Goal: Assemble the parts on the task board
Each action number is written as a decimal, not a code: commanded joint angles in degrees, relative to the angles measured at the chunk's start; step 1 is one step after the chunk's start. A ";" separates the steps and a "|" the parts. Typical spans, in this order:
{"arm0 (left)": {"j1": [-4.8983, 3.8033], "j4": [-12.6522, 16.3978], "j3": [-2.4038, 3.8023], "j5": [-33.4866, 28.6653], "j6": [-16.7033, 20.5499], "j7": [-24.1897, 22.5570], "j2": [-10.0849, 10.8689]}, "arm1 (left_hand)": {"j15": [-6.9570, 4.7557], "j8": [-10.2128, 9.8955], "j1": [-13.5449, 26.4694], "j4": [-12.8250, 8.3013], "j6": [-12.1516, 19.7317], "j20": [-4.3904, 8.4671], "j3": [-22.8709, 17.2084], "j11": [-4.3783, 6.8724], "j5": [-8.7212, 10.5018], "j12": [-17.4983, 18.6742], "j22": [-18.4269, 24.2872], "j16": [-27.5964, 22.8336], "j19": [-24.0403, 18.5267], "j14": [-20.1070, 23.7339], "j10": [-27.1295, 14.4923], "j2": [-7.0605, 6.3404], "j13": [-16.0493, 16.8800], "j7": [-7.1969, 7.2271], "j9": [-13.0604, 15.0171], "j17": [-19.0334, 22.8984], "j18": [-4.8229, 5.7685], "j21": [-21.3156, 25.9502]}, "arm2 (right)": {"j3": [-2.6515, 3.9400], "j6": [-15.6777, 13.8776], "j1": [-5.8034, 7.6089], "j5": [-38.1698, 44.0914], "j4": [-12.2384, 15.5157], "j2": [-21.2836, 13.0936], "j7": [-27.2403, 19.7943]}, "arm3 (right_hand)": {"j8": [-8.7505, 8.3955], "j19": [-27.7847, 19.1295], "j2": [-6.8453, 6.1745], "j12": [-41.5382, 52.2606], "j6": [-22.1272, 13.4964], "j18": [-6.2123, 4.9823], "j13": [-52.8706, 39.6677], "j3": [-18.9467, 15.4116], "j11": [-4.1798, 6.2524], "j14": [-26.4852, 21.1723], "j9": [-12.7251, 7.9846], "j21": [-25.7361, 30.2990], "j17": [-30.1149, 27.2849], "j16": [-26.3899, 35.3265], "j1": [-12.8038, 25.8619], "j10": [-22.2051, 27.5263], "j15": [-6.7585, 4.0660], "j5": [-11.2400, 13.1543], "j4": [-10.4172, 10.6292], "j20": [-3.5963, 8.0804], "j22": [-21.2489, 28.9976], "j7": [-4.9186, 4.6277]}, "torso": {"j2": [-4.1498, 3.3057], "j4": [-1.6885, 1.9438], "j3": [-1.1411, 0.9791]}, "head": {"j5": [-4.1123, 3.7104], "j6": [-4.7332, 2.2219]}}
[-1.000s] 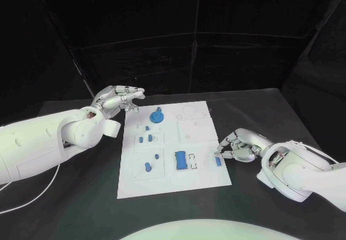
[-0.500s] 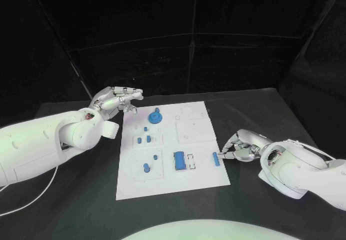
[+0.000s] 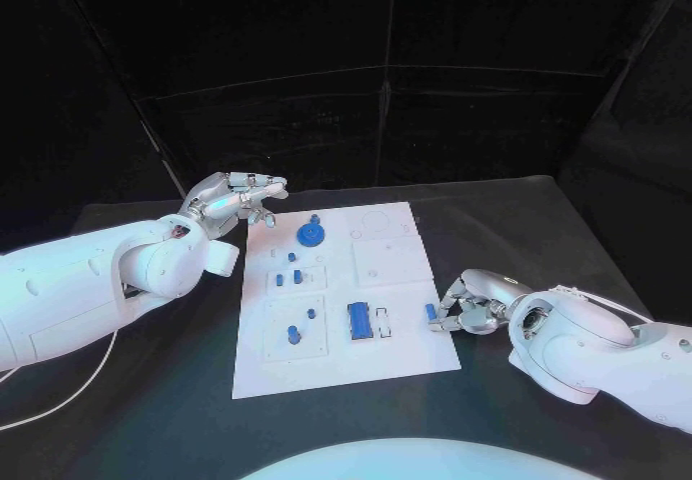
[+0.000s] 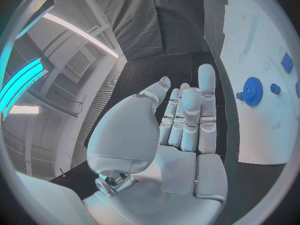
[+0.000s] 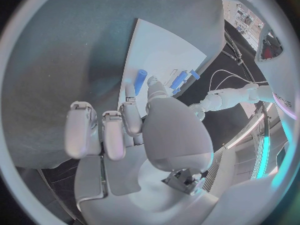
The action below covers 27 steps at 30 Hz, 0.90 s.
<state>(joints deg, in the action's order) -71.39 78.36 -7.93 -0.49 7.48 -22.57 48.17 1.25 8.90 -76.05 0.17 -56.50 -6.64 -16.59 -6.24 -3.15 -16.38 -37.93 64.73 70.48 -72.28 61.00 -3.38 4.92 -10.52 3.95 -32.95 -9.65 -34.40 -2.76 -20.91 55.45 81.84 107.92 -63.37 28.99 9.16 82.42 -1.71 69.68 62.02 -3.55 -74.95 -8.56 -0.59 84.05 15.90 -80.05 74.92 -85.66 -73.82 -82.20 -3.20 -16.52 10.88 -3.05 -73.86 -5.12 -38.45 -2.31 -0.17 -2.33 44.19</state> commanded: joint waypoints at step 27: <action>-0.05 0.11 0.02 0.11 -1.01 0.13 0.14 | 0.08 0.30 -0.34 0.04 0.50 -0.29 0.44 -0.06 0.26 -0.34 0.09 -0.14 -0.04 0.39 -0.37 0.30 0.10 -0.09 -0.02 0.18 -0.74 0.25 | -0.01 5.20 -1.42 11.30 -4.06 6.12 4.05 | 1.41 0.17 0.83 -0.24 -1.00 -0.09 -0.99 -1.20 0.08 4.57 1.55 0.11 8.47 0.10 -4.68 0.26 -0.23 1.18 -1.30 0.22 0.21 -0.06 | -0.09 0.08 0.00 | 0.46 0.84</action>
<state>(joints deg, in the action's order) -71.37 78.39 -7.95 -0.48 7.28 -22.43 48.30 1.25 8.90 -76.05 0.16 -56.50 -6.64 -16.60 -6.24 -3.15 -16.38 -37.95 64.73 70.48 -72.28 61.01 -3.38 4.97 -10.52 3.95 -32.83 -9.65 -34.41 -2.18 -20.41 54.63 90.41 104.39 -57.40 30.35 10.42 82.63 -1.12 69.67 61.46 -3.55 -75.08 -9.60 -0.61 84.05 36.06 -80.05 74.91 -85.69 -78.07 -82.18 -3.18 -15.45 9.54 -2.85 -73.70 -4.90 -38.52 -2.13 -0.16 -1.90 45.01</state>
